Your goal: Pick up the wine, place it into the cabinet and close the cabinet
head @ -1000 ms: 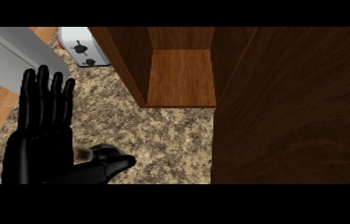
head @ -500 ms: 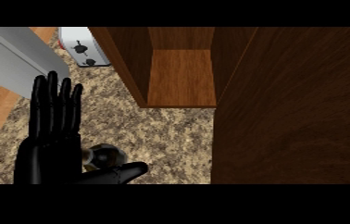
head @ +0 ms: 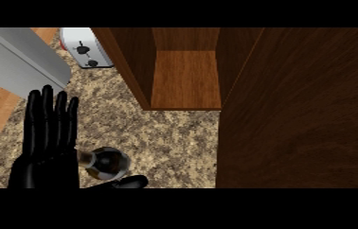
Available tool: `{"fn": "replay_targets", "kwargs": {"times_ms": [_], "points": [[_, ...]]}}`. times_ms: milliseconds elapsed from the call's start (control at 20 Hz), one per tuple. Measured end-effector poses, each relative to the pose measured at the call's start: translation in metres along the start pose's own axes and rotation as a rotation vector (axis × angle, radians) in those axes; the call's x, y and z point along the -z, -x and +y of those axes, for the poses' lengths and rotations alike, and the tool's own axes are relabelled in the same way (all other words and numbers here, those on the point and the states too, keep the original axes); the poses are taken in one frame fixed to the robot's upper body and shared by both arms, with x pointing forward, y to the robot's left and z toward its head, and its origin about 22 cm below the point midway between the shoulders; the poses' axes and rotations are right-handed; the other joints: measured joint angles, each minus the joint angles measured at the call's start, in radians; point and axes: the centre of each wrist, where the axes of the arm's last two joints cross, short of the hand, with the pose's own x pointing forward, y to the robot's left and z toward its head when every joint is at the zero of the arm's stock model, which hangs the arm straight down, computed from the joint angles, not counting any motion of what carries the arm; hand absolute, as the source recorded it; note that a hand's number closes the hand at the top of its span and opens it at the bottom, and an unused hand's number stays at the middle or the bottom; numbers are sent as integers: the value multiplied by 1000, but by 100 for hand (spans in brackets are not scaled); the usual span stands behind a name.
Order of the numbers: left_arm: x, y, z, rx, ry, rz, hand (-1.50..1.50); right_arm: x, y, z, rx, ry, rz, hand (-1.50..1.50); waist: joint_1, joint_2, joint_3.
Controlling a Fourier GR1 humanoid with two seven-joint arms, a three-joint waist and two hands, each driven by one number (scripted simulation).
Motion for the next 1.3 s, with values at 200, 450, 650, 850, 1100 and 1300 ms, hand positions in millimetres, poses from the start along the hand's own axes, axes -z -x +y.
{"fn": "replay_targets", "kwargs": {"times_ms": [200,450,650,850,1100,1300], "points": [[-10,1,11,20,-34,7,-150,4,1,6,20,-4,-6,-150,2,0,0],[-15,6,26,50,-64,16,-150,2,0,3,5,-4,-9,-150,1,0,0],[-19,15,39,72,-84,27,-150,4,-2,7,8,-2,-7,-150,2,0,0],[-21,31,48,87,-99,44,-150,3,0,-2,-8,1,-6,-150,1,0,0],[-25,47,74,98,-120,81,-150,-1,3,3,4,-3,-9,-150,2,0,0],[-31,60,88,108,-130,93,-150,2,2,2,5,-6,-6,-150,3,0,0]]}}
